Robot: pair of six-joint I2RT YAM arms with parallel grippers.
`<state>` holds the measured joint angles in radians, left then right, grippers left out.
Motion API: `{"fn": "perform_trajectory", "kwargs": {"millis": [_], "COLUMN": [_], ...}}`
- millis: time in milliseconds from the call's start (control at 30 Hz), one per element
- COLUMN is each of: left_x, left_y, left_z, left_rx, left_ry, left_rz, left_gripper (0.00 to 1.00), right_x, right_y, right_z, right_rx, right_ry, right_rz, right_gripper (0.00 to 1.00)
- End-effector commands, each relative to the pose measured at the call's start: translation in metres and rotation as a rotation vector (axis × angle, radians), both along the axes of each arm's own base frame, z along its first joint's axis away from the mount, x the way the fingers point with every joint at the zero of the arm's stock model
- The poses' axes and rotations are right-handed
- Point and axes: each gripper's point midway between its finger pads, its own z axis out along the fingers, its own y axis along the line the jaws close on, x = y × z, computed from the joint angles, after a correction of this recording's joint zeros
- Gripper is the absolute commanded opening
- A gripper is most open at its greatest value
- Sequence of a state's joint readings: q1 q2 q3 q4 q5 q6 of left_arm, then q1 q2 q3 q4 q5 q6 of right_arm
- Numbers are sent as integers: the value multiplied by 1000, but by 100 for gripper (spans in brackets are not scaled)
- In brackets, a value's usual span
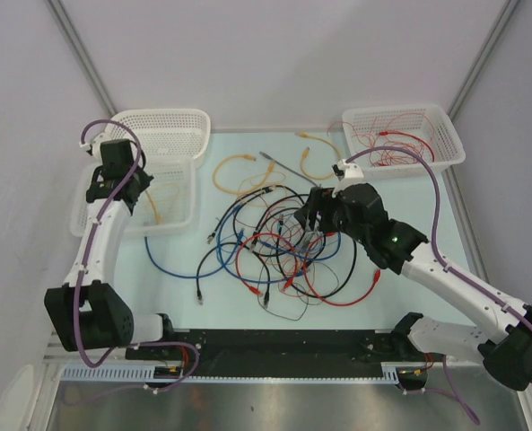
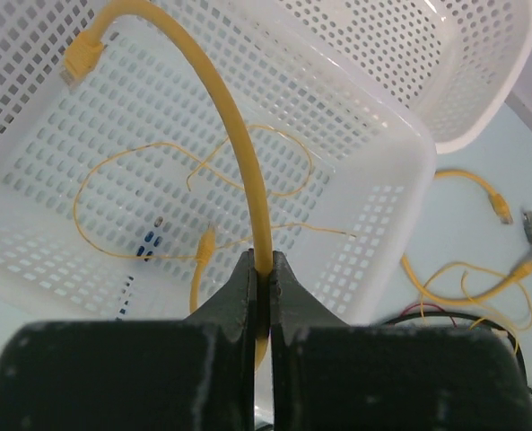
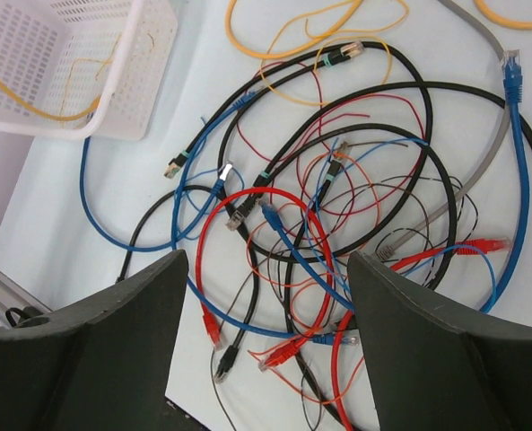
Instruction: Untangle the cables
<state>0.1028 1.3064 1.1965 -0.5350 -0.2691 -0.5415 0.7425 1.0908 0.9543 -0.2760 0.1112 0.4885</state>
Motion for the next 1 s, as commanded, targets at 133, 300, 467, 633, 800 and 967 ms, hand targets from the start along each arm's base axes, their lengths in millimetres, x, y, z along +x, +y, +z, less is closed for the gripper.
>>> {"fn": "perform_trajectory", "kwargs": {"millis": [133,300,467,633,800,967], "left_x": [21,16,7,-7,-21,-34], "left_y": [30,36,33,24,3,-3], "left_z": [1,-27,-27,31,85,106], "left_rx": [-13,-48,-58,-76,-103,-19], "left_ry": [-63,26,13,-177,-383,-391], "left_rz": [94,93,96,95,28,13], "left_gripper": [29,46,60,91,100,100], "right_x": [-3,-2,-2,-1,0,-2], "right_y": [-2,0,1,2,6,7], "right_z": [21,21,21,21,22,32], "right_rx": [6,13,17,20,38,66], "right_ry": [-70,-69,-66,-67,-63,-82], "right_rz": [29,36,39,36,39,46], "right_gripper": [77,77,77,77,77,77]}}
